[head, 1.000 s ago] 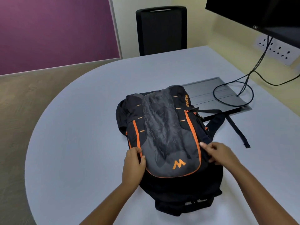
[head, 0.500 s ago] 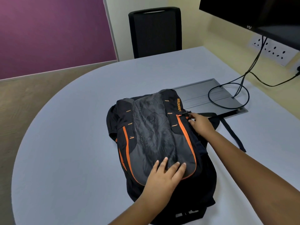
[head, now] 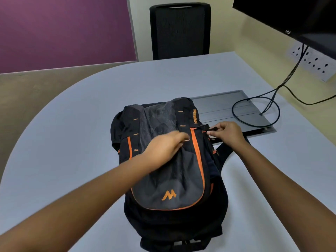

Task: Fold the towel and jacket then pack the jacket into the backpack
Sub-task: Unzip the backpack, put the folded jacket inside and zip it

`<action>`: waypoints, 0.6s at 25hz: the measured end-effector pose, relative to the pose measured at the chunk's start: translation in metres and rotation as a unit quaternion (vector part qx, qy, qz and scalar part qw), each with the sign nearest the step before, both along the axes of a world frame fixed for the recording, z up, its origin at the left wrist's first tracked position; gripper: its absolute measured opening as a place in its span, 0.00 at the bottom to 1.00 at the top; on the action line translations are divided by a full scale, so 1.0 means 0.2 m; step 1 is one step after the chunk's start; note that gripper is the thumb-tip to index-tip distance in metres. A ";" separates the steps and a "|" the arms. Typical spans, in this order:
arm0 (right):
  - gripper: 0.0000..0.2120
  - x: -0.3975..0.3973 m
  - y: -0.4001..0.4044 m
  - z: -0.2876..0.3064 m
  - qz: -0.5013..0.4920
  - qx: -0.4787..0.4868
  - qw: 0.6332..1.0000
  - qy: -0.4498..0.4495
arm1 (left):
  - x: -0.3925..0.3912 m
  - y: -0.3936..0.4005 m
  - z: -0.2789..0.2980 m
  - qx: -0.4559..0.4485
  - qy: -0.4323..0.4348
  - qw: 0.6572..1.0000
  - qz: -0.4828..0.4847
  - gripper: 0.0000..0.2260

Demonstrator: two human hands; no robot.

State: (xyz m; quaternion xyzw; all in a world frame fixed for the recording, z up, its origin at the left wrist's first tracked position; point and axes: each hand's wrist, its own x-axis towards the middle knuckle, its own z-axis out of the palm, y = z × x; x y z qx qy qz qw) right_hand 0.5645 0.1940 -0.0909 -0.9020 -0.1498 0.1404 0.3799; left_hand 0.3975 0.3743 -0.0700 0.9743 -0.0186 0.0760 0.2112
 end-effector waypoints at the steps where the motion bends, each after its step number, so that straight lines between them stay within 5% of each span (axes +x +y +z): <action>1: 0.09 0.01 0.00 0.02 0.016 -0.014 1.000 -0.017 | 0.13 -0.02 0.01 0.045 0.009 0.999 -0.004 0.17; 5: 0.06 0.01 -0.03 0.07 0.103 -0.089 0.983 -0.125 | 0.47 -0.09 0.01 0.202 0.104 0.972 -0.060 0.21; 10: 0.03 0.00 -0.10 -0.01 0.159 -0.029 0.981 -0.106 | 0.68 -0.03 0.00 0.261 0.181 0.937 -0.147 0.19; 15: 0.03 -0.05 -0.13 -0.09 0.215 0.010 0.963 -0.160 | 0.74 -0.02 -0.01 0.292 0.157 0.922 -0.202 0.16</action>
